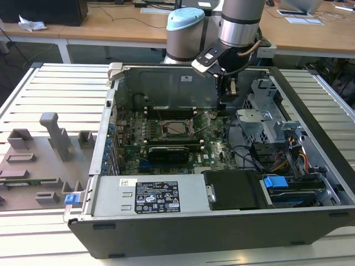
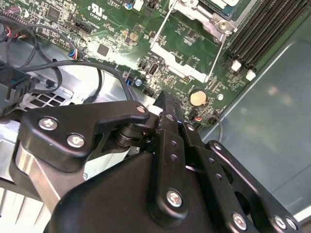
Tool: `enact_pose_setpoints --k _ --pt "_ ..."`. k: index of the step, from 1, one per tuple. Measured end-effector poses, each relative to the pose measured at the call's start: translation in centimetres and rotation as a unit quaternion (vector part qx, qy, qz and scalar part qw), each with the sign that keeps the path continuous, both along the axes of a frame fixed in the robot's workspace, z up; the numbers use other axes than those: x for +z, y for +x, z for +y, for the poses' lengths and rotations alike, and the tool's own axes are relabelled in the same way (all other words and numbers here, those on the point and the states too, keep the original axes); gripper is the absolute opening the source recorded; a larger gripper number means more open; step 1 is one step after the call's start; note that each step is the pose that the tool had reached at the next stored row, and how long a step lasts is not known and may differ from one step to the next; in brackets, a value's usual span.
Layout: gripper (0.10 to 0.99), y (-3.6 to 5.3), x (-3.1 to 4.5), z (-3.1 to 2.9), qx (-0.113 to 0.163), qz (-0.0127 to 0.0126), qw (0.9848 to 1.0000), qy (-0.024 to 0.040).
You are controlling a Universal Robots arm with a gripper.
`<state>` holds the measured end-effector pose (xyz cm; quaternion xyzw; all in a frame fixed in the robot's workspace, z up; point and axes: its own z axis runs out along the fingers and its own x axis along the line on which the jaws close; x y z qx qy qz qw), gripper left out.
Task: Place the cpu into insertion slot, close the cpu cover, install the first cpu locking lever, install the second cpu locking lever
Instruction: 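Close the cpu cover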
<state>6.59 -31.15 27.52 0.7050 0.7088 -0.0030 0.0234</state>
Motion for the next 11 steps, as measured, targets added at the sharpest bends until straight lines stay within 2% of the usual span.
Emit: enact_pose_setpoints --k 11 --pt "0.106 0.0 -1.04 0.0 0.0 0.0 1.0 0.0"
